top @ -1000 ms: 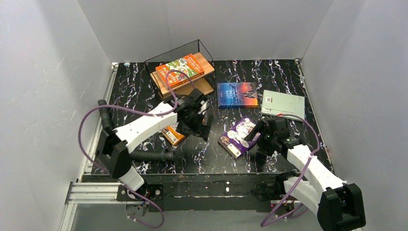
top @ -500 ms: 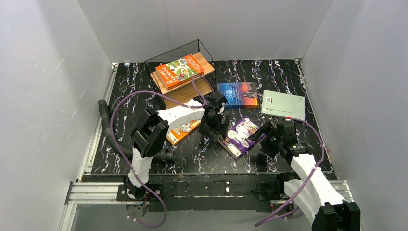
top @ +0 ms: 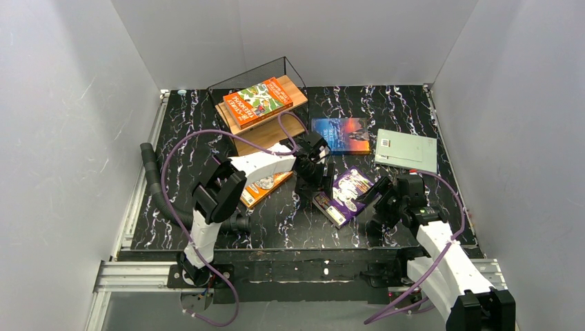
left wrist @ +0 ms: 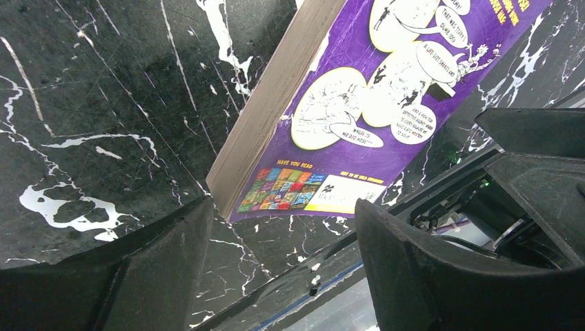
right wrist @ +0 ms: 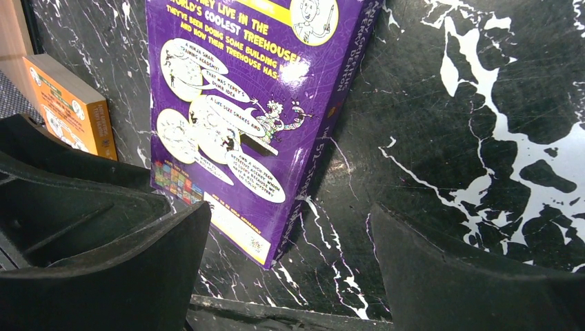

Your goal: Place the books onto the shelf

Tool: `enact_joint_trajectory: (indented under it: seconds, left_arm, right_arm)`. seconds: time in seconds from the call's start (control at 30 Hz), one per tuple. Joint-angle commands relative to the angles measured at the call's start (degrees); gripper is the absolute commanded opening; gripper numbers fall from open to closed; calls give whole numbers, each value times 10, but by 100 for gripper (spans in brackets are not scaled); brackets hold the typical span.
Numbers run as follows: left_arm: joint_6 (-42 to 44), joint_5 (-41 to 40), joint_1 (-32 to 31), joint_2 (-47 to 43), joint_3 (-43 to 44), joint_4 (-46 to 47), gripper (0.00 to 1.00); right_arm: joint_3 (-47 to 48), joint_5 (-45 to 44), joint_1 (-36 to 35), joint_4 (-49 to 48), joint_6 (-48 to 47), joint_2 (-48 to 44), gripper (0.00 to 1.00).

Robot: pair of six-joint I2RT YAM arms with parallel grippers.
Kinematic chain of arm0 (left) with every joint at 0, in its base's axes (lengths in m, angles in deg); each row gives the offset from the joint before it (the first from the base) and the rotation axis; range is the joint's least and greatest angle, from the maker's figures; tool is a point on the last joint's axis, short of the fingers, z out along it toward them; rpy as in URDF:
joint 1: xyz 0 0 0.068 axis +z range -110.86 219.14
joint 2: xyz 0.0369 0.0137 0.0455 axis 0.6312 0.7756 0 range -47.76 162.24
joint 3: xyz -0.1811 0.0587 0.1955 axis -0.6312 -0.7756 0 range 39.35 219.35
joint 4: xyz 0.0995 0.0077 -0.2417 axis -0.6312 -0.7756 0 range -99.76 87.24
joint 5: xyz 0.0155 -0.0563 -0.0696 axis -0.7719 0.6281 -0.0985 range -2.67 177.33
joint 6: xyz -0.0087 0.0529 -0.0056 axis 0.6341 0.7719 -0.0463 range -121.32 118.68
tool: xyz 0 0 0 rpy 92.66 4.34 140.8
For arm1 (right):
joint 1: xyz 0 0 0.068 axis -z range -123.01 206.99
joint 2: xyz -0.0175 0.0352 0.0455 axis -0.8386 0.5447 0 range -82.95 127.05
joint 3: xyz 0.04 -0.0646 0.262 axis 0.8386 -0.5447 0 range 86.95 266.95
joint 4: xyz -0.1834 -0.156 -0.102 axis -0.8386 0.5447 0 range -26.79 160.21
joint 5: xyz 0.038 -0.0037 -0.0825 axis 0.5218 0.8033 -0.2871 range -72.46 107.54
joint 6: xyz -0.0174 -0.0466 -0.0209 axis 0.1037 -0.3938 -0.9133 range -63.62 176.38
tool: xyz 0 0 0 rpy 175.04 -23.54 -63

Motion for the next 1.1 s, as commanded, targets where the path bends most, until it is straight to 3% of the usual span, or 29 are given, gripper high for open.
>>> enact_joint_trajectory:
  seconds: [0.0,0.2,0.37,0.6,0.83,0.97,1.07]
  left_arm:
    - [3,25,-1,8,14,-57,75]
    - [4,28,-2,12,15,-48,74]
    - [-16,57,-1,11,5,-5,66]
    - [-37,73,-1,-11,-20,50,43]
    - [-47,80,-1,2,-18,50,43]
    - [-55,77,-1,-4,-26,56,27]
    - [-52,67,-1,-16,-27,47,28]
  right_arm:
    - [0,7,4,4,-8,-8,94]
    - [0,5,4,8,-7,-12,94]
    - [-2,4,5,8,-5,-11,94]
    - [-10,6,5,8,-1,-15,94]
    - [-14,7,5,6,0,-14,94]
    - [-16,6,5,6,1,-14,94]
    - [-19,7,5,4,1,-14,94]
